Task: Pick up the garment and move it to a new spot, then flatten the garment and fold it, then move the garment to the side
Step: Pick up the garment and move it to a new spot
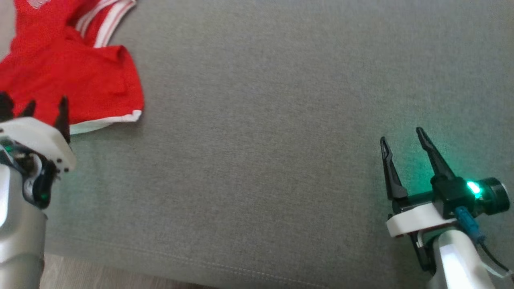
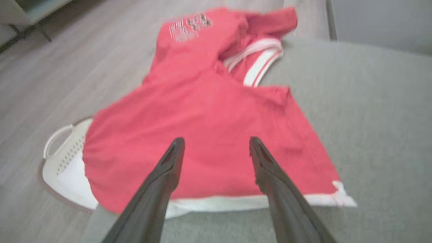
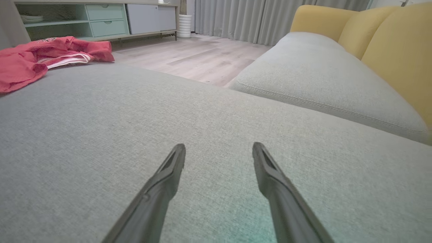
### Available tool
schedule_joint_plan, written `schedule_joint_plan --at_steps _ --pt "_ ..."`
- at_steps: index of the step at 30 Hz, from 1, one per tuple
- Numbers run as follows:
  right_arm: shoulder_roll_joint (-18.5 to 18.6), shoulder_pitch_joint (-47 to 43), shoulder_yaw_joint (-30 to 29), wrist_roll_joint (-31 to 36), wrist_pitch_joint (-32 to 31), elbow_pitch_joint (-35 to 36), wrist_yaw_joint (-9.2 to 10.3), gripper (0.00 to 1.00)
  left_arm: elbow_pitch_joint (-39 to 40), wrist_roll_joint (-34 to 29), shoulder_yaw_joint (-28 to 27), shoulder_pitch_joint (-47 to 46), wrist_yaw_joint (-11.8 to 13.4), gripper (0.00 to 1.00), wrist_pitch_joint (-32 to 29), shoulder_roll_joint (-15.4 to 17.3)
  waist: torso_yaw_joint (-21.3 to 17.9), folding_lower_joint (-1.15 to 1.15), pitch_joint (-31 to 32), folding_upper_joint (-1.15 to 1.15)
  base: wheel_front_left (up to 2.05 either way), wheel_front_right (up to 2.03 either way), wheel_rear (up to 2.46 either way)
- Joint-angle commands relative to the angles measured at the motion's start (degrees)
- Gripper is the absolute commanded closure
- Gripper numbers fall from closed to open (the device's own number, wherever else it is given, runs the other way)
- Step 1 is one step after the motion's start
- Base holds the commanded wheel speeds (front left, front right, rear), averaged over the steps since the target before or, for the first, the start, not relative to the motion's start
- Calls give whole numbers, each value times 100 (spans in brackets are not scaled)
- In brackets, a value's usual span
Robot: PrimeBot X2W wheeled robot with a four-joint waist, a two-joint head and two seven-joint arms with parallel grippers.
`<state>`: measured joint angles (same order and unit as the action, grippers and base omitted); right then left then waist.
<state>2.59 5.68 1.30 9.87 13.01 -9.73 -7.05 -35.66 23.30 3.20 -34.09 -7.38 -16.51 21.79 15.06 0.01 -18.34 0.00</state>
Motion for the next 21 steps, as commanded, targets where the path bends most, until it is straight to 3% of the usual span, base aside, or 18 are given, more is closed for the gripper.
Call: schedule_joint_plan --at_steps 1,15,16,17,18,21 --pt "29 177 113 51 -23 230 -44 0 33 59 -162 -266 -4 0 -36 336 -164 -1 -228 0 0 0 0" --pt "29 229 -65 174 -105 621 -44 0 -1303 443 279 -895 -10 0 -292 216 -296 -1 -838 0 0 0 0" --pt "29 241 -66 165 -104 629 -44 0 -1346 467 312 -915 -10 28 -294 226 -299 -1 -855 0 0 0 0" --pt "29 254 -67 155 -102 636 -44 0 -1381 496 338 -936 -10 82 -282 237 -303 -1 -872 0 0 0 0" --pt "29 266 -70 146 -99 637 -44 0 -1423 521 367 -952 -10 100 -279 247 -304 -1 -882 0 0 0 0" --pt "29 288 -92 122 -80 613 -44 0 -1506 574 479 -991 -10 100 -243 296 -305 -1 -884 0 0 0 0"
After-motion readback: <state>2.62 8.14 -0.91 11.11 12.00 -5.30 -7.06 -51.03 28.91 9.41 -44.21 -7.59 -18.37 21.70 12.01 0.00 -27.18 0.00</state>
